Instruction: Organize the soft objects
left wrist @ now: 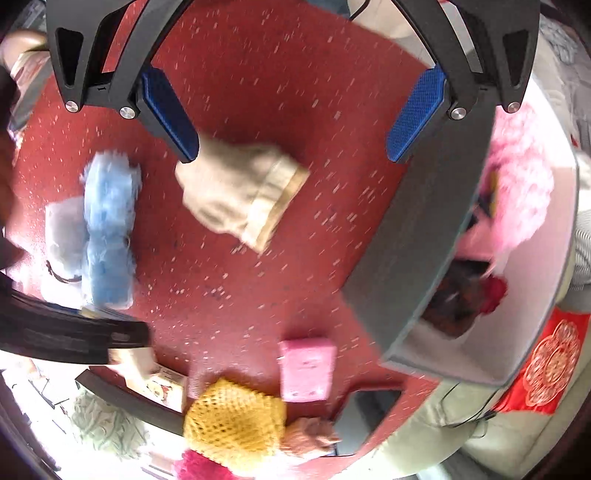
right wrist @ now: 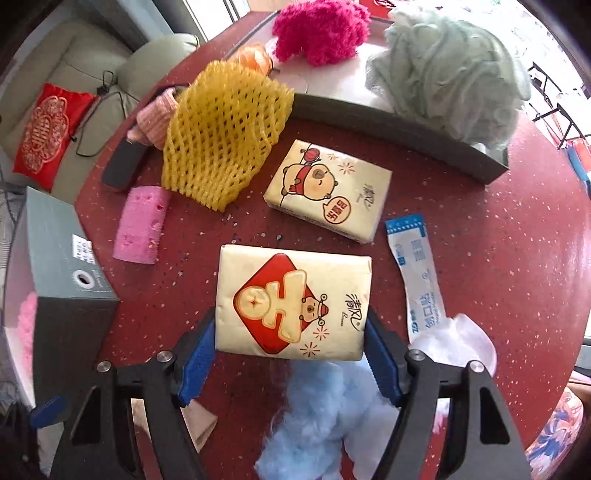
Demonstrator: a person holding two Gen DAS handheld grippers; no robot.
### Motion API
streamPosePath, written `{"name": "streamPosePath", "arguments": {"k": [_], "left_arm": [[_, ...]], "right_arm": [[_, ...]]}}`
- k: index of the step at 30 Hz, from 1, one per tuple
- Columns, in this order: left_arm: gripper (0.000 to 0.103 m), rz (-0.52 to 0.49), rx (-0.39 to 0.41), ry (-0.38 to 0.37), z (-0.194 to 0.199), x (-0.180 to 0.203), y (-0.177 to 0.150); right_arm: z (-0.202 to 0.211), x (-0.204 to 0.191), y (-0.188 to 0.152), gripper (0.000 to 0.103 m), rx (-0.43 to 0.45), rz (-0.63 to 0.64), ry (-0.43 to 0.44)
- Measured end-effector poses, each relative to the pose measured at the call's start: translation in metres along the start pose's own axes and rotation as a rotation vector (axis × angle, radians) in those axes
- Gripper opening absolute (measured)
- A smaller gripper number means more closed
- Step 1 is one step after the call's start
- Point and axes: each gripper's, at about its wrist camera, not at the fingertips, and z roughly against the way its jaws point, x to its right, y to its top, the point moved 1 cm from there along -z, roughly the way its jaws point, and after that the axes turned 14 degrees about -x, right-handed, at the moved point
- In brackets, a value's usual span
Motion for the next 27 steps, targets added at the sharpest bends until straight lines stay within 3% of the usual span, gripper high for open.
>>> {"name": "streamPosePath", "arguments": {"k": [5, 9, 12, 13, 14, 16, 19, 27], "left_arm": [[0.102, -0.056, 0.010, -0.008, -0.022, 0.020, 0.022], [0.101, -0.113, -0.057, 0.022, -0.052, 0.033, 0.030], [0.071, -0.099, -0.052, -0.029, -0.052, 0.030, 0.028], [0.047, -0.095, -0.042, -0.030, -0.047, 0.028, 0.026], [0.035, -0.103, -0.040, -0.038, -0.044, 0.027, 0.024], [0.034, -0.103, -0.076, -0.064, -0.041, 0.023, 0.019], [0.034, -0.101, -0.068, -0.071, -0.030, 0.014, 0.005], [0.034, -0.169, 0.012, -0.124, 0.018, 0.002, -0.087]], "right_arm": [[0.038, 0.018, -0.036, 0.076, 0.032, -0.029, 0.072], [0.059, 0.020, -0.068, 0.076, 0.039, -0.034, 0.104], [0.061, 0.010, -0.079, 0.076, 0.038, -0.028, 0.118], [0.061, 0.007, -0.085, 0.076, 0.037, -0.028, 0.123], [0.062, 0.006, -0.090, 0.076, 0.035, -0.030, 0.125], [0.063, 0.002, -0.099, 0.076, 0.028, -0.033, 0.122], [0.062, -0.006, -0.112, 0.076, 0.013, -0.014, 0.107], [0.041, -0.023, -0.147, 0.076, -0.076, -0.030, 0.099]]}}
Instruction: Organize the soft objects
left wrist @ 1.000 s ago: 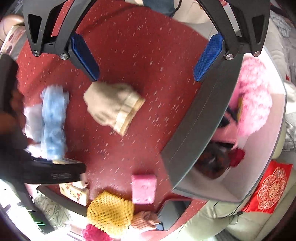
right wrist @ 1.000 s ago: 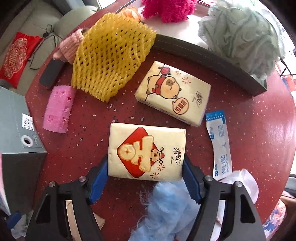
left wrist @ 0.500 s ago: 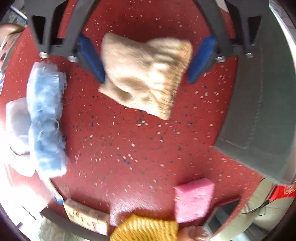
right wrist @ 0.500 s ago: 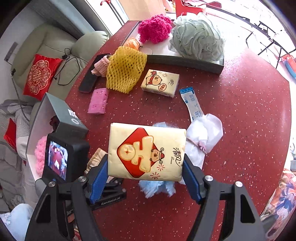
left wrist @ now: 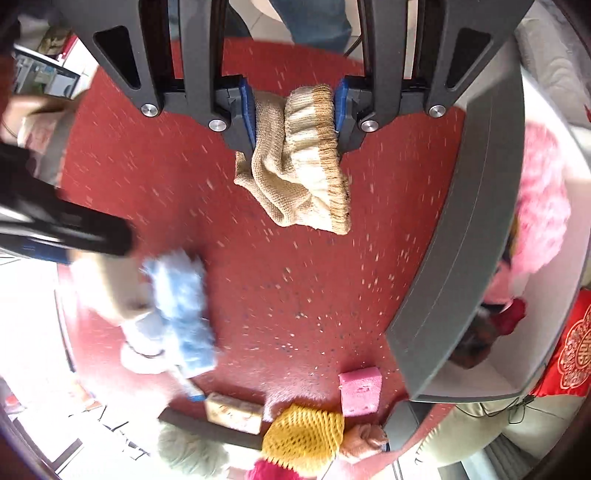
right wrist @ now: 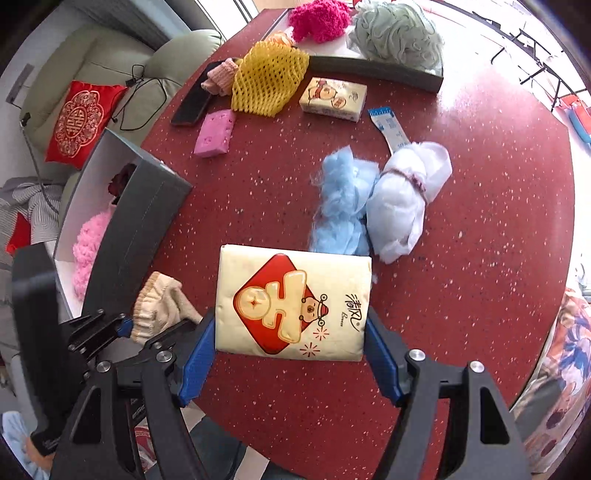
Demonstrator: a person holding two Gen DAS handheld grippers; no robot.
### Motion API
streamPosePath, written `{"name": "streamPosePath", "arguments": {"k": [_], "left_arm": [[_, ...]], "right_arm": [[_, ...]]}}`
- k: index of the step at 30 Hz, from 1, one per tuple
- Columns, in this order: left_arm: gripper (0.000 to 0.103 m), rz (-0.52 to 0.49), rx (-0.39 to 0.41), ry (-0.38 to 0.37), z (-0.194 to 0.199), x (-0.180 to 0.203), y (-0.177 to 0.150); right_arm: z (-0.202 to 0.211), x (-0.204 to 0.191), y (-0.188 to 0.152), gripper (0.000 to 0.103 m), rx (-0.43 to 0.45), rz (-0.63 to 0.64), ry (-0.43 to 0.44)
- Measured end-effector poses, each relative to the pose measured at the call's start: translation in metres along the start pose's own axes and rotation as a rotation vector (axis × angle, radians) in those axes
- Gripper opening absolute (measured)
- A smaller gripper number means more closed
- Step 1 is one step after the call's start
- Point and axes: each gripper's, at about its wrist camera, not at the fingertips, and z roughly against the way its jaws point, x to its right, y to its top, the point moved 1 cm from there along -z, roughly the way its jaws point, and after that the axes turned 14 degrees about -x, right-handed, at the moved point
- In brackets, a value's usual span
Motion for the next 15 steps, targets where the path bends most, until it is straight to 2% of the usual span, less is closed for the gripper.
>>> {"name": "streamPosePath", "arguments": {"k": [5, 8, 15], "left_arm": [[0.034, 0.014, 0.073, -0.015, 0.034, -0.009, -0.042], [0.034, 0.019, 0.128, -0.008, 0.056, -0.023, -0.055], [0.034, 0.019, 0.265, 0.020, 0.099, -0.065, -0.091]], "right_arm": [[-0.008, -0.019, -0.017, 0.076, -0.033, 0.024, -0.027], [-0.007, -0.037, -0.025, 0.076, -0.034, 0.044, -0.035], [-0.005, -0.103, -0.047, 0.076, 0.000, 0.098, -0.043]]}}
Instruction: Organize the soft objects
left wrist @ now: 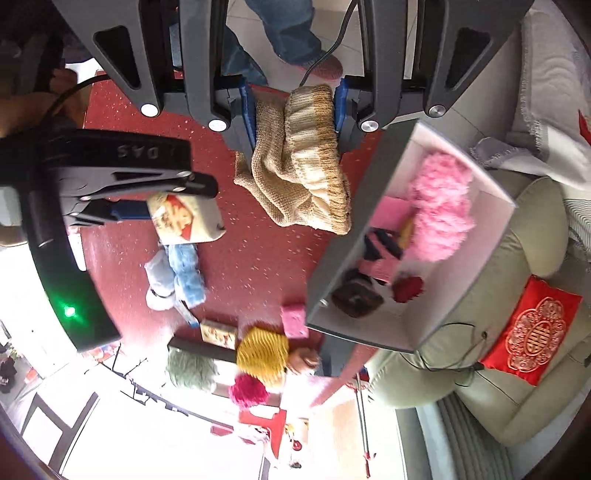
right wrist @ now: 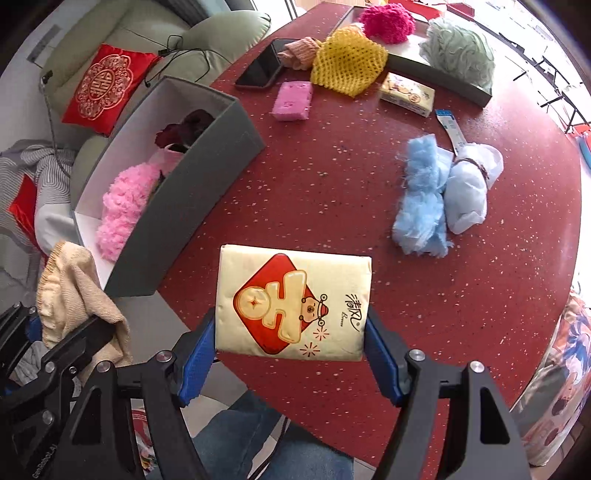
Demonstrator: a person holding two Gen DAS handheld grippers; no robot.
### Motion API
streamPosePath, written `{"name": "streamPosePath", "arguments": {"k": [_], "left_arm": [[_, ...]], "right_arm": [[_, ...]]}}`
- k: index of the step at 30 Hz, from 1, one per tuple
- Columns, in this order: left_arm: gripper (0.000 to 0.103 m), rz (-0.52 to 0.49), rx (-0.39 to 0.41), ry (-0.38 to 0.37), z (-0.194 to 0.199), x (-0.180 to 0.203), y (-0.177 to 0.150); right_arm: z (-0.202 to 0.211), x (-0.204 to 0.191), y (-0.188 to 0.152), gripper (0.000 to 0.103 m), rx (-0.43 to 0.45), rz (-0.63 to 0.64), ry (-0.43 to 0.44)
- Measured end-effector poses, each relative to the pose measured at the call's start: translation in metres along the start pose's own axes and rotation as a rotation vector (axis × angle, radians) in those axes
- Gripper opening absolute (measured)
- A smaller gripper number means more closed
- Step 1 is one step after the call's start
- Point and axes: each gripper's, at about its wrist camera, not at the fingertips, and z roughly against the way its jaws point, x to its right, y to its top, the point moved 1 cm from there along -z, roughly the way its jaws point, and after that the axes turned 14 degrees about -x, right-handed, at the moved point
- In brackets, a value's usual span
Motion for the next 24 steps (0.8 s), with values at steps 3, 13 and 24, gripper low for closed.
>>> {"name": "streamPosePath", "arguments": {"k": [3, 13, 24], "left_arm": [[0.034, 0.007, 0.047, 0.015, 0.014, -0.021, -0.012], [0.034, 0.112, 0.141, 0.063, 0.048, -0.090, -0.057], [0.034, 0.267, 0.185, 0.080, 0.054, -0.145, -0.090]], "right_arm": [[0.001, -0.033, -0.005, 0.076, 0.023, 0.019, 0.006], [0.012, -0.122, -0.009, 0.076, 0.106, 0.089, -0.009], [0.005, -0.195, -0.003, 0.076, 0.103, 0.243, -0.049]]}}
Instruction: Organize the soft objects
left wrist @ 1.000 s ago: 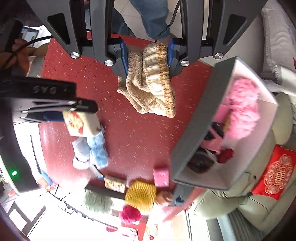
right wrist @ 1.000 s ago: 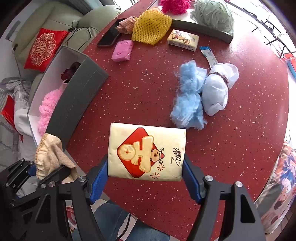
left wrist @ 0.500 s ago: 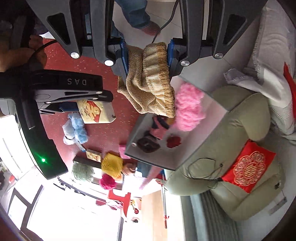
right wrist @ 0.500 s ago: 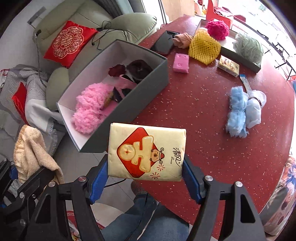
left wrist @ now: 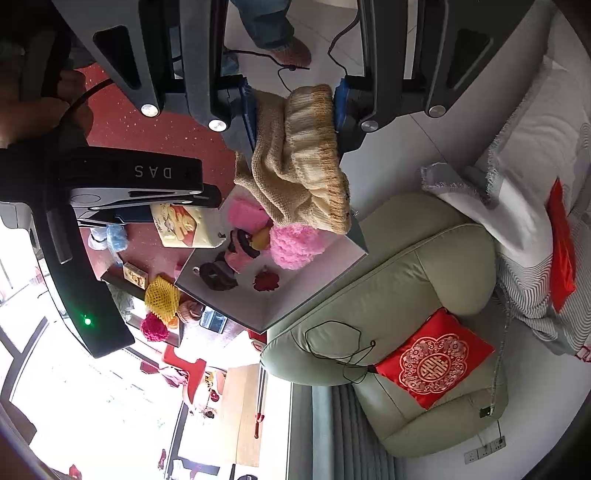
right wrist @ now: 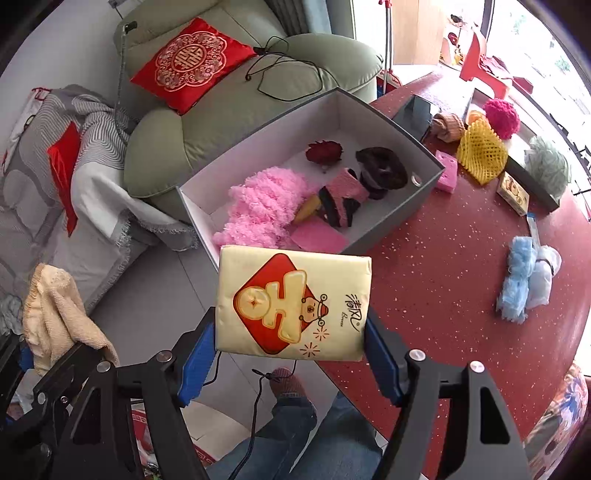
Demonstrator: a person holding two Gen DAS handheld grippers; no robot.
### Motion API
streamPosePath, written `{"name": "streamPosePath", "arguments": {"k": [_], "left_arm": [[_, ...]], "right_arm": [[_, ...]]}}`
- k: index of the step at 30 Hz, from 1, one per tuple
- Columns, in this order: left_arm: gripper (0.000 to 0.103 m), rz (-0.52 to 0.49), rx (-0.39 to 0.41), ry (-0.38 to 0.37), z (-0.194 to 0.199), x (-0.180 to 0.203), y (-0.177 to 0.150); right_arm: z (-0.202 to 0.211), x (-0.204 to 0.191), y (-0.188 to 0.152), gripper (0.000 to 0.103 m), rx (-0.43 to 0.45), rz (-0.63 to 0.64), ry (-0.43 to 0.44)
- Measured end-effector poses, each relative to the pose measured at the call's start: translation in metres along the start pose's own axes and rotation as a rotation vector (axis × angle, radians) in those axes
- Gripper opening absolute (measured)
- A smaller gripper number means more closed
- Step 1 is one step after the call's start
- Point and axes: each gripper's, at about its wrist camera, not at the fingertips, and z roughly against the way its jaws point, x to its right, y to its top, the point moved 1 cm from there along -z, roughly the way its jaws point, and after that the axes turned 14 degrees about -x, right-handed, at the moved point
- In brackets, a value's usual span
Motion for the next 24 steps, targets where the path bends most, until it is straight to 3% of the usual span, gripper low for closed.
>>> {"name": "streamPosePath", "arguments": {"k": [11, 18, 24], "left_arm": [[0.034, 0.027, 0.017, -0.016, -0.002, -0.027, 0.005], [0.034, 0.081, -0.019, -0.051, -0.019, -0.055, 0.007], [0.034, 0.070, -0.060, -0.085, -0.036, -0.059, 0.015]], "right_arm": [[0.004, -0.016, 0.010, 0.076, 0.026, -0.023, -0.003], [-0.002, 0.006, -0.001, 0.076, 0.028, -0.151, -0.005], [-0.004, 0.028, -0.014, 0.076, 0.027, -0.271, -0.021]]}}
